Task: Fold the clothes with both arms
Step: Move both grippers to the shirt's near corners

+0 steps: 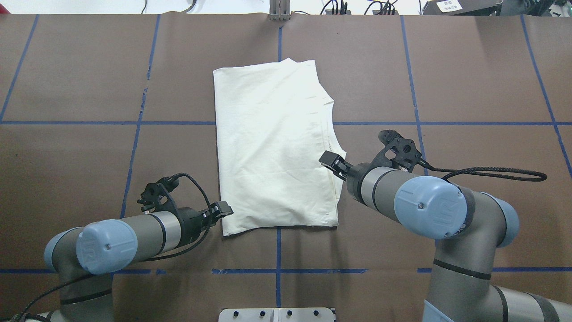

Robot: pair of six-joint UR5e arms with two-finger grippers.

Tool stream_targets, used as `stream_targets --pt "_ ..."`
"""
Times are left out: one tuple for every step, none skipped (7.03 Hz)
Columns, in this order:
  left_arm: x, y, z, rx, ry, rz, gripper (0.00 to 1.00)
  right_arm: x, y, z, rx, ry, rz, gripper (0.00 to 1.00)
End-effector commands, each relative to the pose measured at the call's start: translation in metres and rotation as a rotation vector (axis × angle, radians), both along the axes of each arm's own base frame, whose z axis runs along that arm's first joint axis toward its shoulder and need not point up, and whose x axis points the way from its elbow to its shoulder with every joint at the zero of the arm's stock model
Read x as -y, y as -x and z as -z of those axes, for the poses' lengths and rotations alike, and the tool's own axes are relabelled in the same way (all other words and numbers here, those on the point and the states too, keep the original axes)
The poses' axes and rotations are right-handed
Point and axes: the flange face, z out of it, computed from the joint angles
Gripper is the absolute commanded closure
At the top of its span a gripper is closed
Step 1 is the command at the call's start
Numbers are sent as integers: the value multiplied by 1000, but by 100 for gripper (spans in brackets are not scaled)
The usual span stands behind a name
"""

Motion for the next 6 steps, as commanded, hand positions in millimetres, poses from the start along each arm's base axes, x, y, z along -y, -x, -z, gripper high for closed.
stream_targets --pt "-5 -12 4 -7 9 -9 36 0 0 -1 -1 1 -2 3" --pt "-7 -15 1 -1 10 -12 36 1 1 -1 -2 2 -2 3" --pt "-8 -22 4 -2 9 -12 36 1 1 -1 -2 2 -4 3" --pt "-7 -27 4 3 3 2 36 1 1 -1 -2 2 -4 2" --pt "-7 -28 4 3 3 2 36 0 1 -1 -1 4 -3 2" --pt "-7 -27 5 1 2 3 38 0 1 -1 0 5 -4 2"
